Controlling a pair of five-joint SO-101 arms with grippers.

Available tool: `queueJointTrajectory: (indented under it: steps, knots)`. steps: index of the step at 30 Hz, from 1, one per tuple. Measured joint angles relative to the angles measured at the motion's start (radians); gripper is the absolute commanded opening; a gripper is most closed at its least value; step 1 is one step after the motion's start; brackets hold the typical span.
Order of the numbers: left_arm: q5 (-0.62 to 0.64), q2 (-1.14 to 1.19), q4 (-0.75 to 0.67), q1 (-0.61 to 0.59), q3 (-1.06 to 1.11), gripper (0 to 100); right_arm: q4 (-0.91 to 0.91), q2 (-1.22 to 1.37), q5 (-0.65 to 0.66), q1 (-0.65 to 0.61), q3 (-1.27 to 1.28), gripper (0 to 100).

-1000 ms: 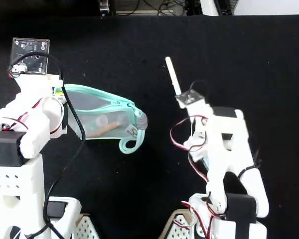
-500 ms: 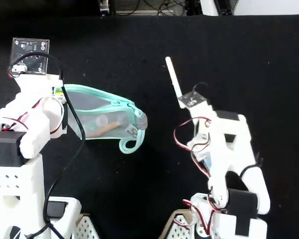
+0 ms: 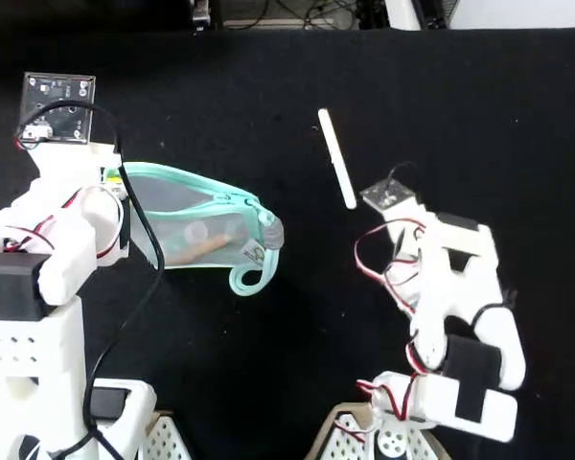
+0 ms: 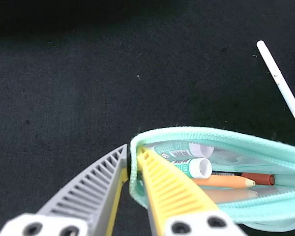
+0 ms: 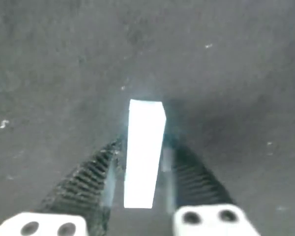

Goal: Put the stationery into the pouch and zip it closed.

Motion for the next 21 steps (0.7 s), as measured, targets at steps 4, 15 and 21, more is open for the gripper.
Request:
queueJointTrajectory:
  steps: [4, 15, 21]
  knots:
    - [0.000, 0.000, 0.000, 0.000, 0.000, 3, -0.003, 0.012, 0.000, 0.011, -0.020, 1.1]
    - [0.000, 0.000, 0.000, 0.000, 0.000, 3, -0.121, -0.072, -0.282, -0.100, -0.041, 1.2]
    - [0.000, 0.000, 0.000, 0.000, 0.000, 3, -0.060, 0.086, -0.368, -0.201, -0.213, 1.2]
